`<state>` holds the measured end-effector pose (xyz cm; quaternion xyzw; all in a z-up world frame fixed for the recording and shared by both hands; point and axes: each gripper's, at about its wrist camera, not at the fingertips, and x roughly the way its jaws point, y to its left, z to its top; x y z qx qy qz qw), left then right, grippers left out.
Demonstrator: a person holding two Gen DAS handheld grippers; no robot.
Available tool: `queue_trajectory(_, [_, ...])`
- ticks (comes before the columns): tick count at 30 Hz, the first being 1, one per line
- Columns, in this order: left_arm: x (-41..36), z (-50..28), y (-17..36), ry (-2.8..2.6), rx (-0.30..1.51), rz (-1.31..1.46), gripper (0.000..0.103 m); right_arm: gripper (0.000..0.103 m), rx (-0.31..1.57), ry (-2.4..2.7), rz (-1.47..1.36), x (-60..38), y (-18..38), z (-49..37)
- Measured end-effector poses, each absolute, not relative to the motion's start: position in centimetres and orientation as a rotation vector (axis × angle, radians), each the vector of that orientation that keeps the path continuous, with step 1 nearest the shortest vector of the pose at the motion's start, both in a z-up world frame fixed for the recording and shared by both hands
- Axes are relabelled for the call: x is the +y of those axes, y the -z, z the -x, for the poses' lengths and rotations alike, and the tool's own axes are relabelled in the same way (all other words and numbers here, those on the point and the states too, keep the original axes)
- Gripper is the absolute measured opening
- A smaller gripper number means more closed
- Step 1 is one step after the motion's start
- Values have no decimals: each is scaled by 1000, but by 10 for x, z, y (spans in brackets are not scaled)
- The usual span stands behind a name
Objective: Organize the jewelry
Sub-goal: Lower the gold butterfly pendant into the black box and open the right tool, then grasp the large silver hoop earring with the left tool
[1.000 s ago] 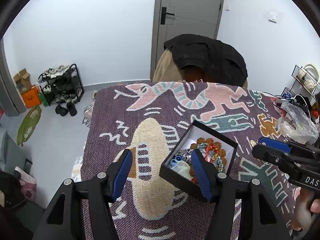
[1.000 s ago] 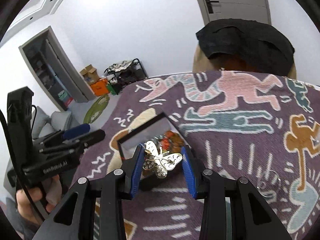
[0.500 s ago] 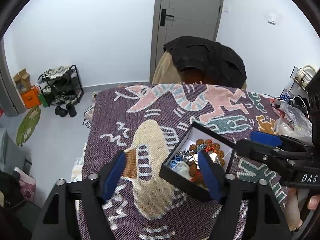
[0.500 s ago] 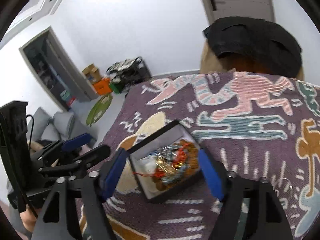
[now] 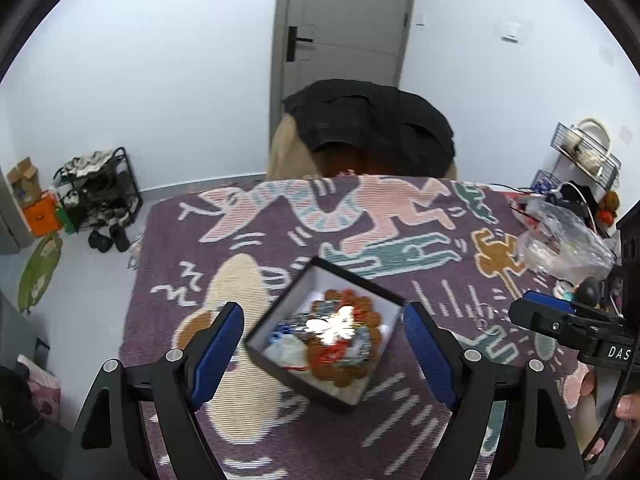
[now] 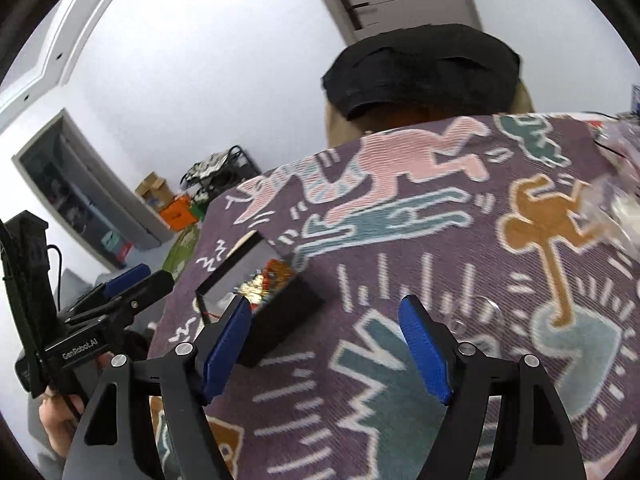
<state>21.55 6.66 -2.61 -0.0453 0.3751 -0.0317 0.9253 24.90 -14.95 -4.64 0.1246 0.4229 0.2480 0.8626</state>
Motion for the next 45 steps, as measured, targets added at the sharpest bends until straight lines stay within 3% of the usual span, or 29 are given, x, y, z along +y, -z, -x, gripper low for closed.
queue_trajectory(22, [-47, -239, 47, 256, 827, 41, 82, 76, 878, -374, -366, -260, 77, -229])
queue_trajectory(27, [-68, -252, 61, 290, 874, 43, 70, 76, 886, -339, -386, -278, 85, -230])
queue_trajectory(45, [-149, -290, 116, 319, 1032, -57, 70, 76, 879, -230, -423, -335, 100, -227])
